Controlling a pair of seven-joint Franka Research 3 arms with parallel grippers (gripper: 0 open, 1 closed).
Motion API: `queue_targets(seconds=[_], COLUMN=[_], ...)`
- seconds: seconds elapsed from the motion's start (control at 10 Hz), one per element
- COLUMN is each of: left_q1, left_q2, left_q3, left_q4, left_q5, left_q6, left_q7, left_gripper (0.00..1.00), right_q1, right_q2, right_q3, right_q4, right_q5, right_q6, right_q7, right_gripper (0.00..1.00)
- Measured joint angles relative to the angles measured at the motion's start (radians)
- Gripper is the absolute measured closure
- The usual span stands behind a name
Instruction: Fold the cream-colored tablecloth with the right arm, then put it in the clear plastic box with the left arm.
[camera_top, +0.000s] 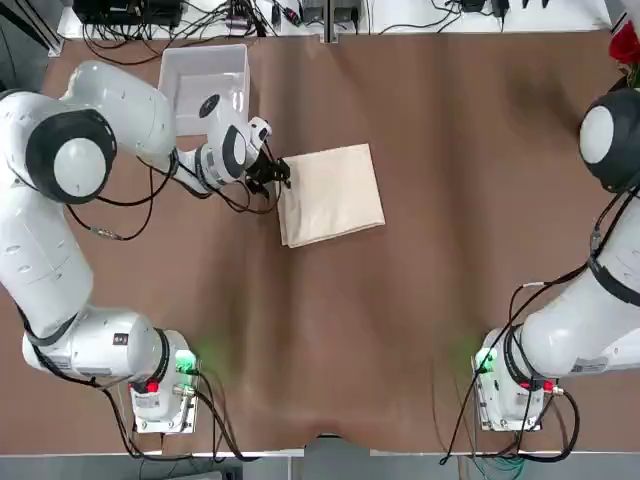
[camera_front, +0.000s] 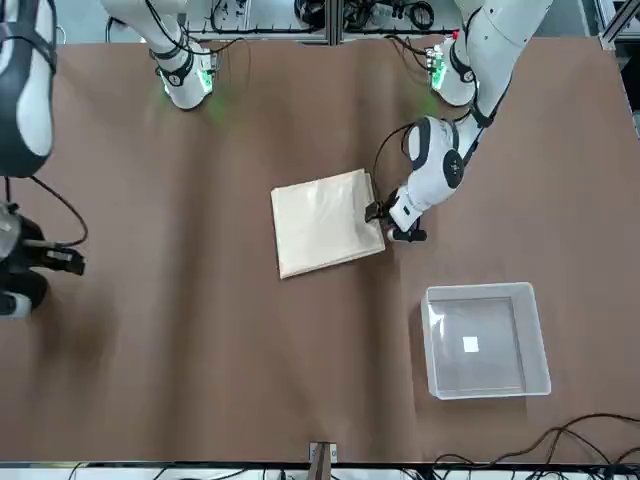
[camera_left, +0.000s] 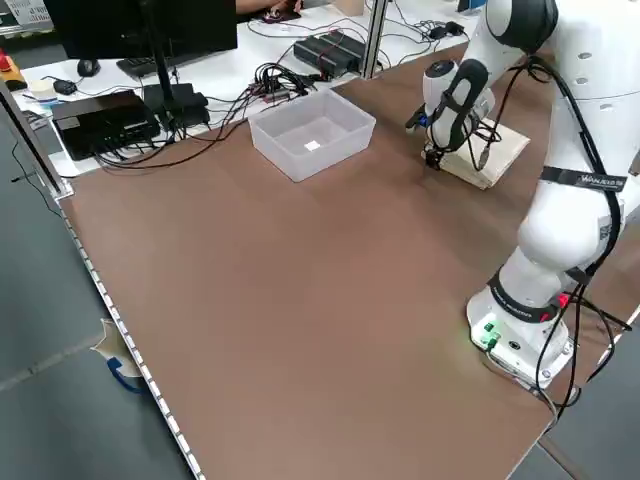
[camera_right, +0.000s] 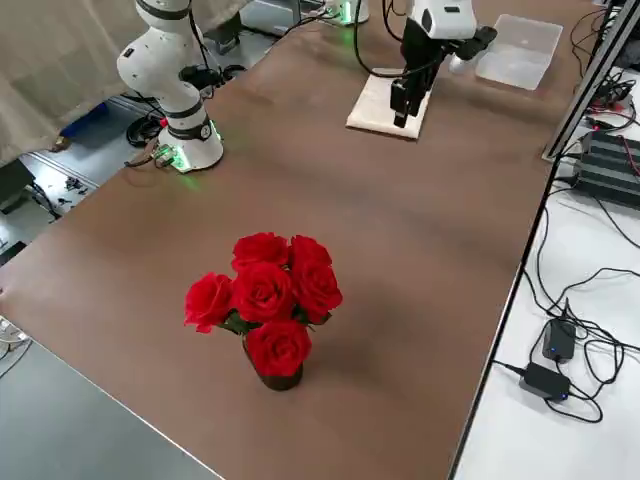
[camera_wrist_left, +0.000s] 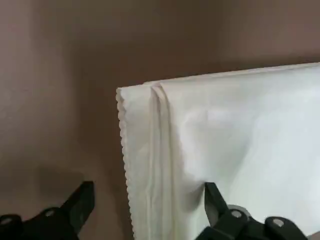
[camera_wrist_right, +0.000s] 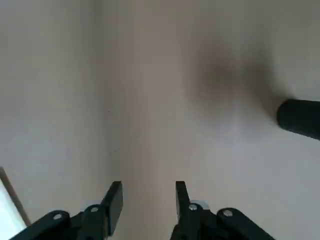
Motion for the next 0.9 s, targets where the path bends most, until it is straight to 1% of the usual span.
queue_targets(seconds=[0.2, 0.5, 0.7, 0.8, 0.9], left_q1=[-0.013, -0.02, -0.022, -0.021, -0.021], left_q2=[0.016, 0.056, 0.078, 0.083, 0.086], left_q3=[0.0, -0.001, -0.002, -0.002, -0.002], left_q4=[0.017, 0.076, 0.105, 0.113, 0.117], left_q5=[0.0, -0.001, -0.001, -0.001, -0.001], left_q6=[0.007, 0.007, 0.007, 0.007, 0.007], left_q7=[-0.011, -0.054, -0.059, -0.06, -0.06], left_gripper=[0.03, 0.03, 0.07, 0.19, 0.3], right_q1=[-0.029, -0.032, -0.051, -0.064, -0.072], right_q2=[-0.007, -0.016, -0.021, -0.024, -0.028], right_q3=[0.0, 0.001, 0.002, 0.005, 0.008], right_q4=[0.0, 0.0, 0.0, 0.0, 0.0], right_q5=[0.0, 0.0, 0.0, 0.0, 0.0], right_q6=[-0.001, -0.001, -0.003, -0.005, -0.008], right_q7=[-0.061, -0.105, -0.123, -0.139, -0.144], right_gripper=[0.48, 0.48, 0.46, 0.38, 0.35])
